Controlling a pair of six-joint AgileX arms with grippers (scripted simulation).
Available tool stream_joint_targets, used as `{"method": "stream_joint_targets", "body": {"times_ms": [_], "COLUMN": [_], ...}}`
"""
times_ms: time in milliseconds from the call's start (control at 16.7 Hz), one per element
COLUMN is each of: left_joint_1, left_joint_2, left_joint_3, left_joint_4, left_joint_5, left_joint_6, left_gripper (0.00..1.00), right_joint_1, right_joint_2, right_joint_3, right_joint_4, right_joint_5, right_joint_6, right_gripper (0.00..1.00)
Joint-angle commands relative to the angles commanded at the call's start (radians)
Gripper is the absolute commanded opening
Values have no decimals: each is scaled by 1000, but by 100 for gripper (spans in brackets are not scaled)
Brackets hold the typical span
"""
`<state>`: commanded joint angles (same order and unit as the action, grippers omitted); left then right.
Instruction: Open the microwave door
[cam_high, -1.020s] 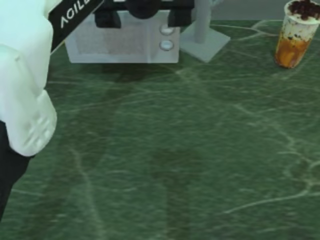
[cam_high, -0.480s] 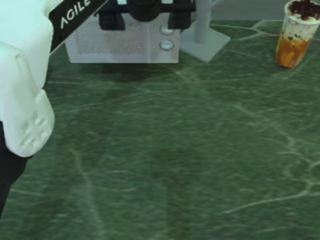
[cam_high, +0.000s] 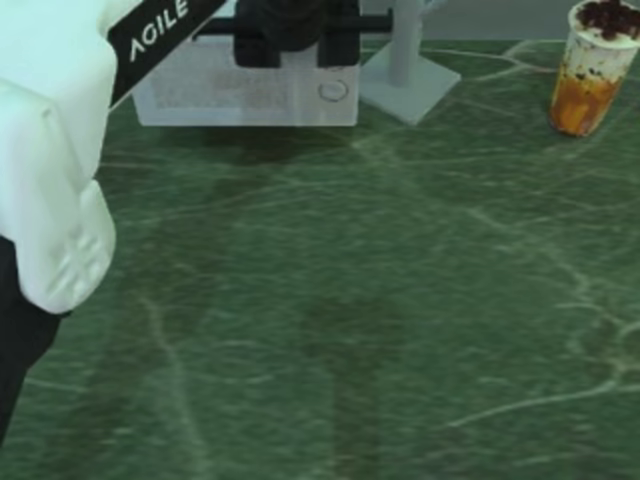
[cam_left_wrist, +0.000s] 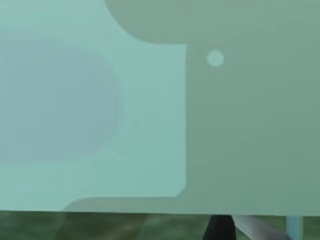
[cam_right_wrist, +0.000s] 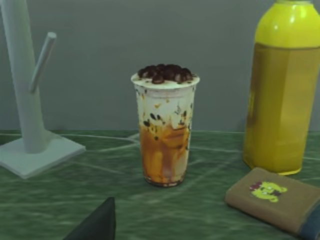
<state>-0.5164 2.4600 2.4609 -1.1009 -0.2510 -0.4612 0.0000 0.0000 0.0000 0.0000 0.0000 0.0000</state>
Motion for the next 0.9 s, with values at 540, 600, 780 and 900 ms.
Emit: {"method": "stream_joint_targets", "body": {"times_ms": [540,600,780,900], "left_joint_1": [0,0,-21,-21], "left_joint_2": [0,0,-33,-64], "left_joint_3": [0,0,-61,-115], "left_joint_4": [0,0,5,31], "left_joint_5": [0,0,4,-1], "left_joint_6": [0,0,-5,-9], "left_gripper": [0,0,0,0], "right_joint_1": [0,0,0,0], "right_joint_2": [0,0,0,0], "right_joint_3": [0,0,0,0], "right_joint_4": [0,0,0,0], "right_joint_5": [0,0,0,0], "right_joint_6": [0,0,0,0], "right_gripper": [100,100,100,100]}}
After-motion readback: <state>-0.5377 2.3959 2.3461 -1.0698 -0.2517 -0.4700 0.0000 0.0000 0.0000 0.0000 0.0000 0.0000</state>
